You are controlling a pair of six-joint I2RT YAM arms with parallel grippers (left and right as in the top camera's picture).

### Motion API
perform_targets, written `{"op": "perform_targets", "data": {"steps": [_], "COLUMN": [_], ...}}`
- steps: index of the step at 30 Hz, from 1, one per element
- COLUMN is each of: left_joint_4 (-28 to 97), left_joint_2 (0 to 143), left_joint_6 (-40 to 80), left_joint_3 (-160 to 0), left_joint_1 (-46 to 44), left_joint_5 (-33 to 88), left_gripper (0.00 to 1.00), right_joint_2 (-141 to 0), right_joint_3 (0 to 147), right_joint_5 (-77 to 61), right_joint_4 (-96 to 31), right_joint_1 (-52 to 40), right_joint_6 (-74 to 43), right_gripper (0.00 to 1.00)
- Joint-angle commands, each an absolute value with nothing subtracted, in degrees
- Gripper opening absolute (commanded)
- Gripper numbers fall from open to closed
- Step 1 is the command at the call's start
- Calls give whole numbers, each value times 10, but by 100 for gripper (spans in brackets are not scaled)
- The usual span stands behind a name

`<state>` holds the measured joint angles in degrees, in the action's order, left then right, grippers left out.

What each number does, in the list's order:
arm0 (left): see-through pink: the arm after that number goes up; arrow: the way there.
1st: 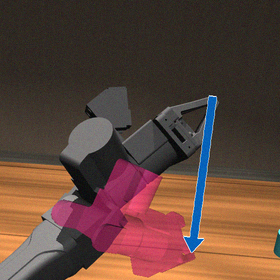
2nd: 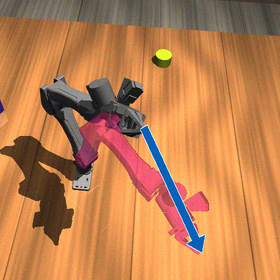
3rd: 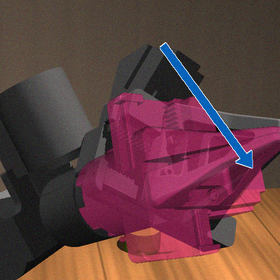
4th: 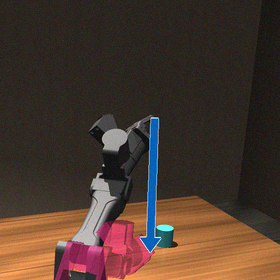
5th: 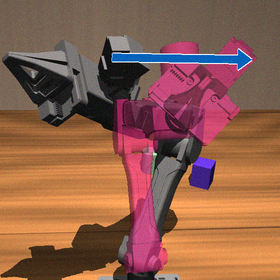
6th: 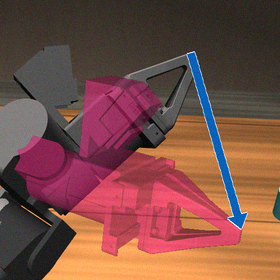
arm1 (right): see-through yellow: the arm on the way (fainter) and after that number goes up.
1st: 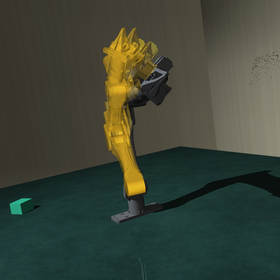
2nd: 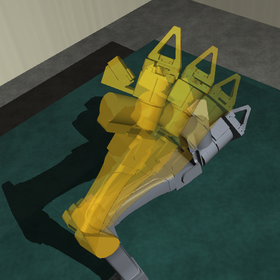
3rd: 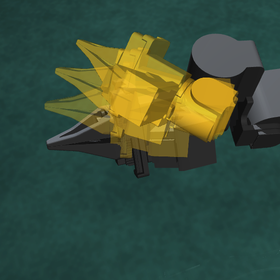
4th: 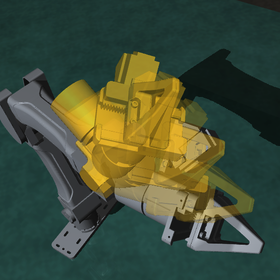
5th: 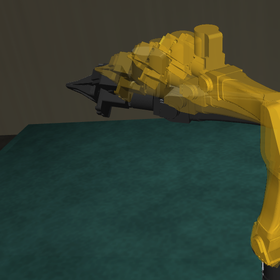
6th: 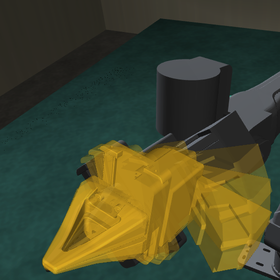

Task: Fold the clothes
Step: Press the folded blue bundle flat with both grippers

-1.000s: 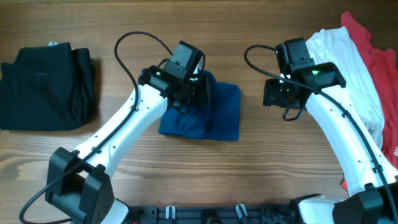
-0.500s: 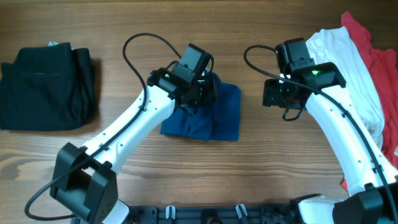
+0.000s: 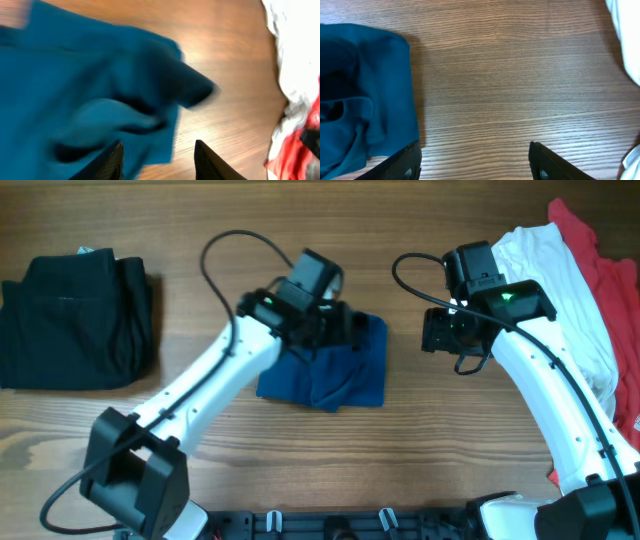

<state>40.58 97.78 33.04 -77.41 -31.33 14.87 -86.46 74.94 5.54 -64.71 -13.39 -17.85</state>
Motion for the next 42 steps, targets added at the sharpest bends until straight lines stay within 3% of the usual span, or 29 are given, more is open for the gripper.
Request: {"op": "perform_targets", "data": {"steps": [1, 8, 12, 24, 37, 39, 42], "left_joint_4": [422, 477, 505, 524, 524, 523, 523], "left_joint_2": [940, 957, 990, 1089, 1096, 1096, 1096], "left_joint_6": [300, 300, 300, 300, 300, 300, 300], "left_joint_3": [-783, -778, -777, -777, -776, -776, -776], "left_joint_1": [-239, -161, -155, -155, -155, -155, -155], "left_joint_5": [140, 107, 54, 55, 57, 57, 57], "left_gripper": [46, 47, 49, 52, 56, 56, 56], "right_joint_2": [-868, -868, -869, -952, -1047, -1055, -1061], "right_joint_3": [753, 751, 726, 671, 671, 671, 671], "right_joint_5": [-39, -199, -200, -152, -87, -88, -86], "right_joint_4": [-635, -600, -560, -408, -323, -316, -321], "right_joint_1": [-133, -149, -197, -348, -368, -368, -368], "right_joint_6": [-111, -50, -49, -104, -213, -220, -237], "right_gripper": [70, 67, 67, 65, 66, 61, 16]}}
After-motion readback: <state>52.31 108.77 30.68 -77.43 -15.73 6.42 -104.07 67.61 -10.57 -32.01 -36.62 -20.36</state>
